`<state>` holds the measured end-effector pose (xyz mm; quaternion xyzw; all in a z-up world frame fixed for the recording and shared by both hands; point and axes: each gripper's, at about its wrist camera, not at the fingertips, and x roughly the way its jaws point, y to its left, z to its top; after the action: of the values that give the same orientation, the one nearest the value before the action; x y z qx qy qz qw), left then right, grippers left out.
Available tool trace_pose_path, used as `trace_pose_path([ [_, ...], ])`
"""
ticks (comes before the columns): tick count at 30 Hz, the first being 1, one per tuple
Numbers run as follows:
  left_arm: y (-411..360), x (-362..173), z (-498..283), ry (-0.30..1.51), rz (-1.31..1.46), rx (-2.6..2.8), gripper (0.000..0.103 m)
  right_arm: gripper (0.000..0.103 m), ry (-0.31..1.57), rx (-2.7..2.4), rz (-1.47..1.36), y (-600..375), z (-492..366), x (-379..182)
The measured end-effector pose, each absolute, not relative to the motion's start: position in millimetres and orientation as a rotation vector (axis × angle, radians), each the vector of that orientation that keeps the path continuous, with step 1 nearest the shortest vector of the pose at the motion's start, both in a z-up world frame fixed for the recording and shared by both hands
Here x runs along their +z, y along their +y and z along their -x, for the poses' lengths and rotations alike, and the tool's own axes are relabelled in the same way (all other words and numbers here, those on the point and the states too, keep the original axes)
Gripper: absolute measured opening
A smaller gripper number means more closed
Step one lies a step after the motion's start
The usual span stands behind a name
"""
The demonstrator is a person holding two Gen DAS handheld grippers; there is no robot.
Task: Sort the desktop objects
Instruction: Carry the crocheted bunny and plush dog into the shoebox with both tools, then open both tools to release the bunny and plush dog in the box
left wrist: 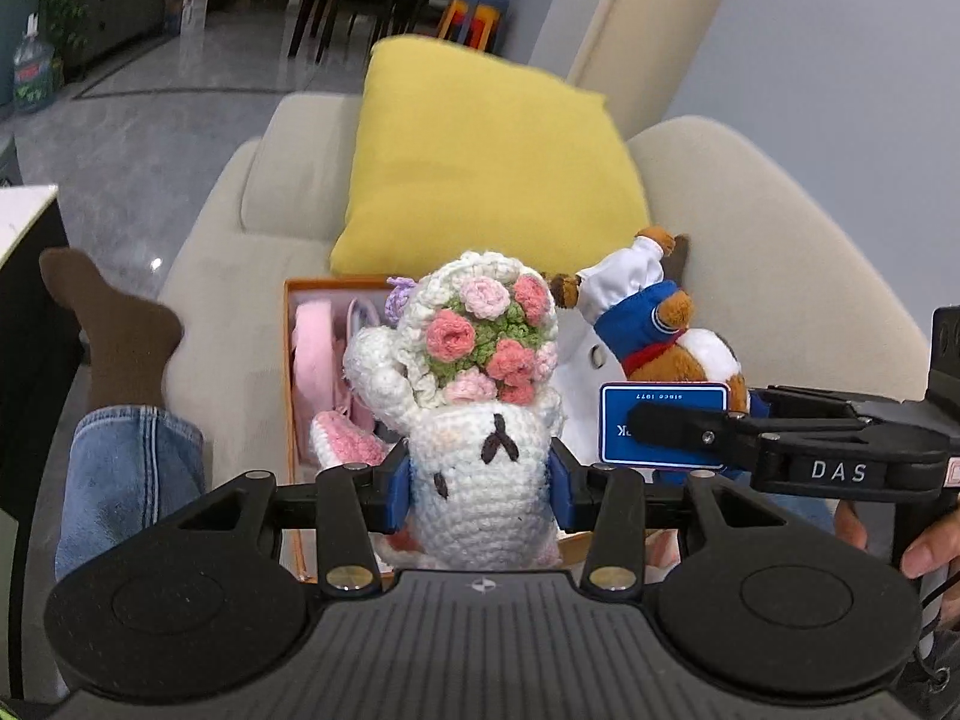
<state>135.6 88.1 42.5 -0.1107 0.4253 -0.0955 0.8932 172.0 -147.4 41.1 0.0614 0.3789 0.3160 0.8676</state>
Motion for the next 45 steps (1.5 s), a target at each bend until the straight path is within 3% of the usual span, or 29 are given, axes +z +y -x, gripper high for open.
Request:
trace_pose_path([
  [30, 75, -46, -189, 1.198, 0.007, -0.069, 0.054, 0.058, 1.324, 0.732, -0.104, -82, -259, -87],
  [40, 73, -40, -184, 1.190, -0.056, -0.115, 0.058, 0.069, 1.291, 0.731, -0.004, -82, -252, -77],
  [45, 77, -23, -174, 1.145, -0.065, -0.140, 0.058, 0.065, 1.256, 0.745, -0.040, -96, -253, -66],
])
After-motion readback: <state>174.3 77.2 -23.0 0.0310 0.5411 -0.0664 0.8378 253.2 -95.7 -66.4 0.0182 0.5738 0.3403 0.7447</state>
